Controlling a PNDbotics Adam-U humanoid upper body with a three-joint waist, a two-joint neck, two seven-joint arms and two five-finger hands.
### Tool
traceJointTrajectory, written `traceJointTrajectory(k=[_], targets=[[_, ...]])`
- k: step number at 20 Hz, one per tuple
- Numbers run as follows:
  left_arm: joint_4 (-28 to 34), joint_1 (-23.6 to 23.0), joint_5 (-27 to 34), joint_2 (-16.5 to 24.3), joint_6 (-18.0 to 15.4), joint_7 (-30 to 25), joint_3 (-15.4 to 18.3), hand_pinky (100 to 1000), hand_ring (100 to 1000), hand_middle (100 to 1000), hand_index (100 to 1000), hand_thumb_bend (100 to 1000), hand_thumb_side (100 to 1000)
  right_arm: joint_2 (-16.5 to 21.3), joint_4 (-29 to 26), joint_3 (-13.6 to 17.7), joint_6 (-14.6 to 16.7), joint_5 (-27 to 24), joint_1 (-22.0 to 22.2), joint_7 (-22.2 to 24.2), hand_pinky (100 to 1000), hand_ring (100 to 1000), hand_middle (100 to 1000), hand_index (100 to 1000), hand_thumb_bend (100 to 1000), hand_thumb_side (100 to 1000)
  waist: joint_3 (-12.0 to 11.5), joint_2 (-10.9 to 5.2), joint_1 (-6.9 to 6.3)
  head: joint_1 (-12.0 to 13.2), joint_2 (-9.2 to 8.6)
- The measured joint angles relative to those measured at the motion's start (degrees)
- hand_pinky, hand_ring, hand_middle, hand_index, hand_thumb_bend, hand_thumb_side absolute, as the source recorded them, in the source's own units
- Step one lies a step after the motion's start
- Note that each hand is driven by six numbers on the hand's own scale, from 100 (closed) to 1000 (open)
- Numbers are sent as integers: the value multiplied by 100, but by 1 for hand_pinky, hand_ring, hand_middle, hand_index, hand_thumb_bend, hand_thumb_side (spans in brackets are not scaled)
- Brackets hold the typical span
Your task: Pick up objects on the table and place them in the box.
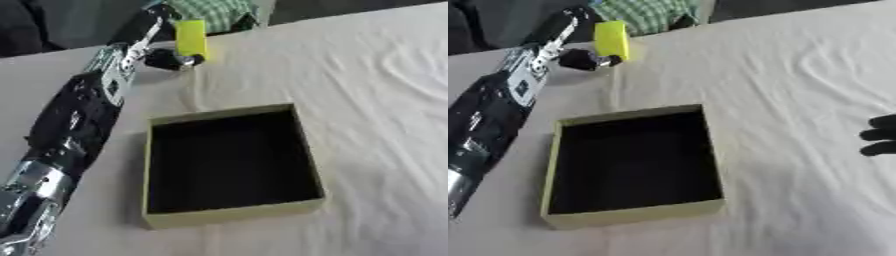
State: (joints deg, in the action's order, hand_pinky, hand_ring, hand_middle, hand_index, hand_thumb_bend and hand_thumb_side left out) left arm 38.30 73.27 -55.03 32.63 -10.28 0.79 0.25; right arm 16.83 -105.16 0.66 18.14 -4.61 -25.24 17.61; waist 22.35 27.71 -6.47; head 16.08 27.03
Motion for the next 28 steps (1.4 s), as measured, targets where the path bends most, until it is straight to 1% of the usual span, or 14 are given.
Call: traceJointTrajectory(k=[4, 7, 18, 19, 23, 24, 26, 28], targets=[[2, 0, -26, -1, 11, -44, 0, 853, 806, 835, 853, 646, 549, -2, 0, -1, 5, 0, -24, 10, 648, 739, 739, 924, 100, 792, 34, 27, -15, 1, -33], [28, 0, -53, -1, 29, -71, 0, 842, 785, 810, 848, 645, 542, -11, 0, -1, 13, 0, -31, 19, 648, 739, 739, 924, 100, 793, 50, 46, -17, 10, -41], [35, 6, -106, -1, 60, -87, 0, 842, 785, 810, 848, 645, 542, -43, 0, -1, 18, 2, -43, 25, 648, 739, 739, 924, 100, 793, 53, 55, -20, 26, -43], [38, 6, -111, -1, 64, -82, 2, 783, 692, 699, 774, 542, 340, -43, 0, -1, 18, 2, -43, 25, 646, 738, 735, 919, 100, 795, 53, 55, -22, 26, -43], [108, 6, -244, -23, 209, 99, 5, 751, 645, 646, 734, 459, 184, -43, 0, -1, 11, 2, -44, 36, 646, 738, 735, 918, 100, 794, 53, 55, -53, 23, -43], [119, 5, -274, -50, 238, 176, 5, 746, 639, 639, 729, 447, 168, -43, 0, -1, 10, 2, -45, 38, 646, 738, 735, 918, 100, 793, 53, 55, -53, 23, -43], [118, 3, -325, -79, 276, 326, 3, 723, 606, 602, 689, 387, 116, -43, 0, -1, 7, 2, -45, 43, 646, 739, 735, 917, 100, 794, 53, 55, -53, 21, -43], [100, -8, -348, -97, 297, 458, 3, 700, 574, 569, 649, 345, 100, -44, 0, -1, 1, 2, -45, 51, 646, 739, 734, 917, 100, 794, 51, 55, -53, 20, -43]])
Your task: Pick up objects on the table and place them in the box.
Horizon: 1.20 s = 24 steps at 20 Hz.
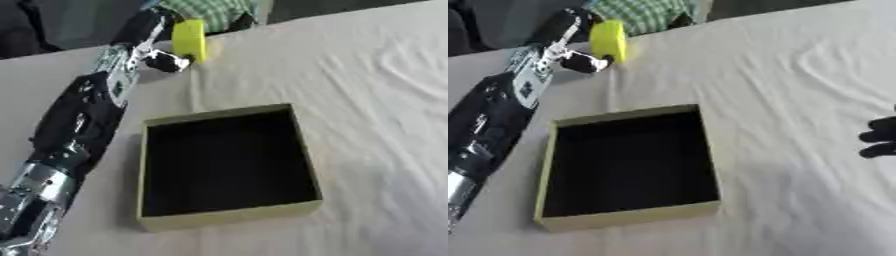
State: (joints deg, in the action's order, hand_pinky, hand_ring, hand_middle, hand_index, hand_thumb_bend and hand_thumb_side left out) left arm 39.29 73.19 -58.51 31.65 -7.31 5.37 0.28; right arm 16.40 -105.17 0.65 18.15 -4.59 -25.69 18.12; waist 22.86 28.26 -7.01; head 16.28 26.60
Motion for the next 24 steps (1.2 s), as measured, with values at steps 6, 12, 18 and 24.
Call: traceJointTrajectory(k=[6, 12, 18, 24], targets=[[-28, -15, 132, -3, 1, 345, 0, 632, 492, 482, 534, 269, 100, 0, 0, 0, -3, 0, 0, 4, 645, 738, 734, 917, 100, 793, -13, -2, 0, -5, 0], [12, -58, 376, -3, -5, 790, -1, 595, 453, 435, 478, 224, 100, 0, 0, 0, -3, 0, 3, 5, 645, 738, 733, 916, 100, 791, -45, -55, 0, -27, 0], [176, -71, 704, -2, -92, 968, -94, 598, 456, 438, 482, 223, 100, 2, 32, 2, -15, -5, 42, 16, 645, 738, 733, 915, 100, 781, -157, -301, 1, -39, 20], [539, -232, 1112, 1, -350, 670, -367, 593, 455, 434, 487, 265, 100, 65, 98, 7, -39, -53, 186, 28, 647, 738, 734, 914, 100, 770, -487, -747, 10, -235, 172]])
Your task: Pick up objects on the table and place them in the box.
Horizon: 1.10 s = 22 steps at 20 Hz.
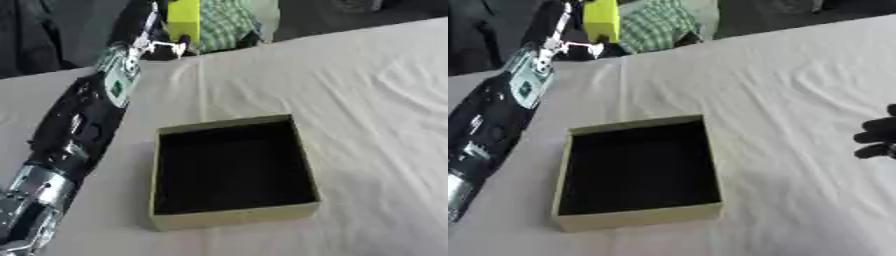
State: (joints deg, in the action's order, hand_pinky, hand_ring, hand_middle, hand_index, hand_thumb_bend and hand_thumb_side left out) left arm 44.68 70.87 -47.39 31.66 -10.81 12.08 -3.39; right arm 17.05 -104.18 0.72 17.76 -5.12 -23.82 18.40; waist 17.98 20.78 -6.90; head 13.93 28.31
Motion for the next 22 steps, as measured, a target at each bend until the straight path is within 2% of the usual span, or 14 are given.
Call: traceJointTrajectory(k=[4, 10, 15, 22], targets=[[490, -190, 291, 6, -261, -322, -364, 587, 453, 430, 491, 307, 100, 76, 58, 31, -29, -51, 133, -17, 648, 741, 734, 913, 100, 759, -313, -335, 41, -365, 194], [1328, -549, 787, 84, -635, -843, -909, 590, 455, 431, 495, 336, 100, 166, 113, 69, -49, -114, 293, -44, 648, 752, 734, 912, 100, 746, -697, -678, 135, -914, 495], [2064, -960, 1240, 158, -710, -1257, -1277, 605, 461, 441, 498, 326, 100, 216, 136, 103, -45, -161, 375, -87, 648, 752, 734, 912, 100, 738, -863, -831, 193, -1246, 717], [2825, -1486, 1860, 156, -592, -1810, -1715, 632, 474, 456, 503, 296, 122, 238, 140, 103, -22, -225, 422, -123, 649, 751, 732, 912, 100, 720, -978, -954, 281, -1423, 903]])
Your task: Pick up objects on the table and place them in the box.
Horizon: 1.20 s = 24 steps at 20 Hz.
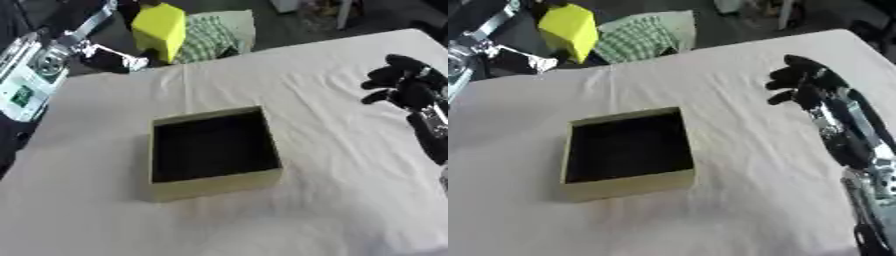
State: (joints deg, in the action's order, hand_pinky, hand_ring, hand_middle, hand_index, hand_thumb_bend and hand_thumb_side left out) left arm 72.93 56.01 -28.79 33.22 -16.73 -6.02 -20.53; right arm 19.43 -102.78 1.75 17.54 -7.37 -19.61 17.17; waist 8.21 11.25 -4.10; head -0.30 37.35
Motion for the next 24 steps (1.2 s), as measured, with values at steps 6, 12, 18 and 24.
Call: traceJointTrajectory(k=[6, 12, 18, 24], targets=[[204, -389, 389, -71, -6, -395, -305, 660, 495, 476, 521, 289, 177, 0, -6, 1, 27, -39, 0, -35, 648, 749, 730, 911, 100, 712, -29, -33, 46, -88, 49], [55, -568, 422, -377, -173, -745, -506, 685, 522, 500, 547, 360, 235, 0, -48, 1, 24, -73, -2, -48, 648, 749, 730, 911, 100, 711, -8, -34, 81, -132, 77], [-180, -657, 127, -612, -397, -949, -572, 706, 558, 528, 583, 432, 255, 0, -64, -1, 24, -82, -3, -48, 648, 749, 729, 911, 100, 712, -39, -34, 135, -141, 84], [-393, -744, -382, -768, -588, -1100, -586, 772, 685, 665, 738, 605, 393, -1, -65, -2, 24, -82, -5, -47, 647, 749, 728, 911, 100, 715, -39, -29, 146, -156, 84]])
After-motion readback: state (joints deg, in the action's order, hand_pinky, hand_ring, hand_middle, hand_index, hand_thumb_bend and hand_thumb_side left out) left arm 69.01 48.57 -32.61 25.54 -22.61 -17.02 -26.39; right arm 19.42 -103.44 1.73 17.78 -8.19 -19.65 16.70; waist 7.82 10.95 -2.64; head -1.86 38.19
